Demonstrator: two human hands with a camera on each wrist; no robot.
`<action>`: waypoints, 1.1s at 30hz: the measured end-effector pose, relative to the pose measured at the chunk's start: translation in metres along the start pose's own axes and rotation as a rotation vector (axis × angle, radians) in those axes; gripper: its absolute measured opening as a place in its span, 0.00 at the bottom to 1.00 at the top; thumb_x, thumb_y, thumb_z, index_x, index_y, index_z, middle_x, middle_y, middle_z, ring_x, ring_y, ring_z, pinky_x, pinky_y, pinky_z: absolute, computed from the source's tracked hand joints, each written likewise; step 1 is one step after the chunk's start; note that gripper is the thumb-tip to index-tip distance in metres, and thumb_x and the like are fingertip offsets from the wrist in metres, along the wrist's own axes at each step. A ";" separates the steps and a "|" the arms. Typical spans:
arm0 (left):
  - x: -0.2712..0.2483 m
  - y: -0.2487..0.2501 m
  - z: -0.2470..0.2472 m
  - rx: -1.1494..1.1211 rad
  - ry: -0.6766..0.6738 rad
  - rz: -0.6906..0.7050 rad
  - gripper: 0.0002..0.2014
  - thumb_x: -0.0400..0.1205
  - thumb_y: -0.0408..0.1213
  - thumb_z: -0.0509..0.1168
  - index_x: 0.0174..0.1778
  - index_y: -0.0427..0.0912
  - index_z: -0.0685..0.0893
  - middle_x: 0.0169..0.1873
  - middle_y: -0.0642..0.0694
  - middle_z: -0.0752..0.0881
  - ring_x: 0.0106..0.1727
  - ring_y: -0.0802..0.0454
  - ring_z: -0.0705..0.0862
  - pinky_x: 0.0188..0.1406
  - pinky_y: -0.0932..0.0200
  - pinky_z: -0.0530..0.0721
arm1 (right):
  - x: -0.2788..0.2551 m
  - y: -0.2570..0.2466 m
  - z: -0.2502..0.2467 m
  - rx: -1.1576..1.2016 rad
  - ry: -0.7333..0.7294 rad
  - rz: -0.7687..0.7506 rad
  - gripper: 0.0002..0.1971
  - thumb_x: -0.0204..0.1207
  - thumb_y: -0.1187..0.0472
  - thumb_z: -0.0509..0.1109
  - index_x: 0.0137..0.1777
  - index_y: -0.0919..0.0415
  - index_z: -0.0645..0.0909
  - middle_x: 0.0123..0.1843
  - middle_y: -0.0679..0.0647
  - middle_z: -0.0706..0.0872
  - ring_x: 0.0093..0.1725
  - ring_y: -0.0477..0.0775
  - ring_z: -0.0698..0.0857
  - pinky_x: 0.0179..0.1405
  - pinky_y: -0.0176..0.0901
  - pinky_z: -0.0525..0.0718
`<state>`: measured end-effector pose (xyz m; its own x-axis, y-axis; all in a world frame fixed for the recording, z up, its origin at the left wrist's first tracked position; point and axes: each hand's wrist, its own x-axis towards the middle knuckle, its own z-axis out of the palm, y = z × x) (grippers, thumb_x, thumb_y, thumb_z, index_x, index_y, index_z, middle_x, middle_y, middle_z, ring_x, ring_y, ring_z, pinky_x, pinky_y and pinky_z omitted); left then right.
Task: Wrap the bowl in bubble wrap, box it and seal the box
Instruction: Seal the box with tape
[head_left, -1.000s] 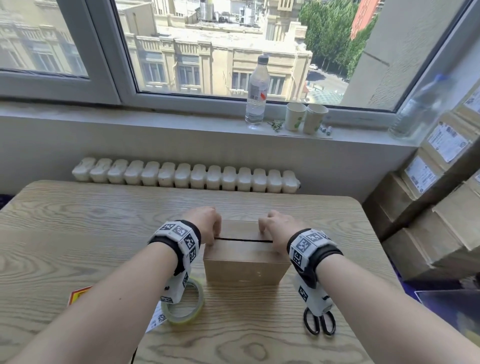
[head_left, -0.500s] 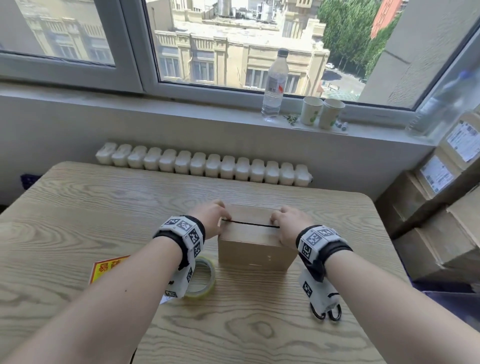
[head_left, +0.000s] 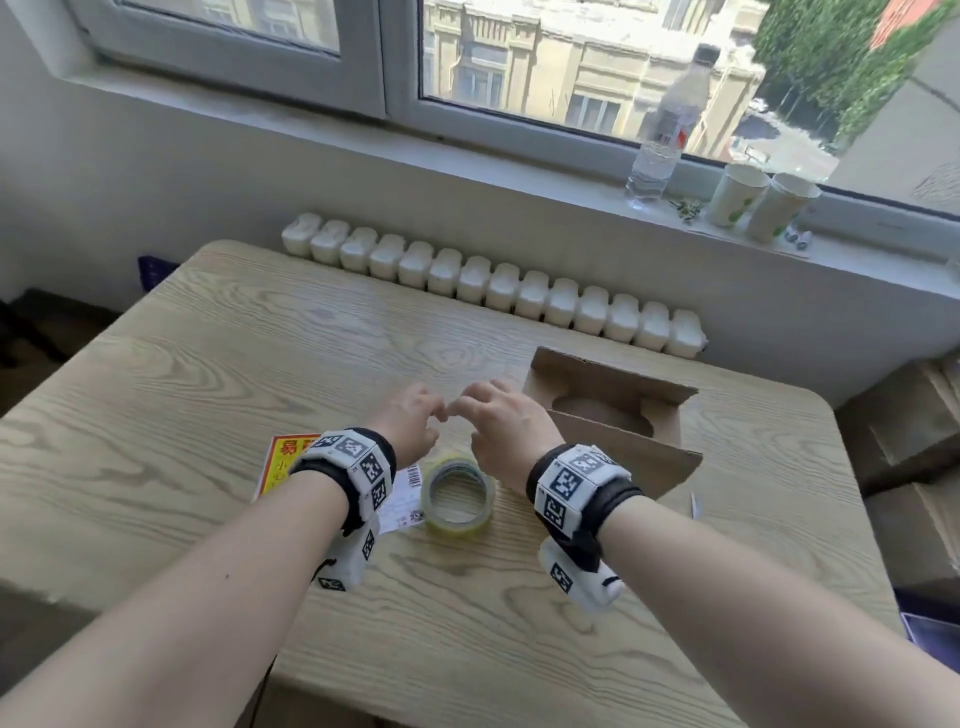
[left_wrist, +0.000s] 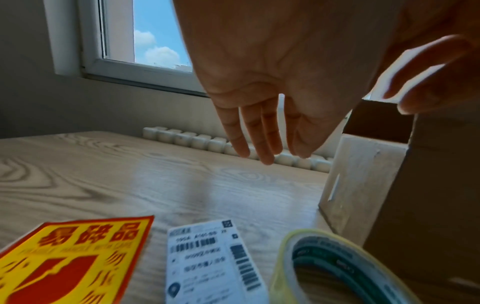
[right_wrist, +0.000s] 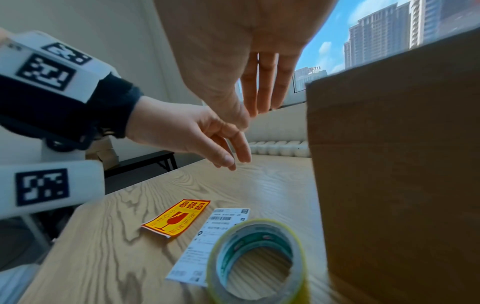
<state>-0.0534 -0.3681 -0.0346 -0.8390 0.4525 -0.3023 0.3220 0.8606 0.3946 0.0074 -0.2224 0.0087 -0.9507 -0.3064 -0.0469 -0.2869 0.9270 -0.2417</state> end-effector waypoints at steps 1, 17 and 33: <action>-0.003 -0.007 0.003 -0.005 -0.015 -0.005 0.12 0.81 0.36 0.61 0.59 0.48 0.82 0.60 0.48 0.77 0.61 0.49 0.80 0.62 0.51 0.77 | 0.004 -0.005 0.004 0.008 -0.065 0.027 0.21 0.77 0.69 0.62 0.67 0.52 0.80 0.63 0.51 0.82 0.65 0.55 0.77 0.61 0.44 0.75; -0.008 -0.039 0.044 -0.073 -0.183 0.097 0.18 0.79 0.28 0.62 0.62 0.49 0.84 0.66 0.52 0.74 0.68 0.53 0.74 0.57 0.60 0.75 | 0.001 0.001 0.078 0.039 -0.651 0.338 0.17 0.74 0.69 0.62 0.59 0.55 0.83 0.59 0.58 0.85 0.58 0.63 0.84 0.48 0.42 0.78; 0.004 -0.001 -0.040 -0.661 0.167 0.018 0.25 0.68 0.66 0.61 0.35 0.46 0.86 0.31 0.49 0.85 0.37 0.51 0.83 0.42 0.55 0.79 | 0.039 -0.013 -0.030 0.227 -0.026 0.462 0.13 0.66 0.60 0.73 0.50 0.51 0.77 0.47 0.48 0.82 0.51 0.54 0.82 0.43 0.43 0.77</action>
<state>-0.0745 -0.3762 -0.0018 -0.9094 0.3778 -0.1739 0.0455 0.5060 0.8613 -0.0290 -0.2399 0.0388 -0.9682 0.1162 -0.2215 0.1980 0.8973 -0.3946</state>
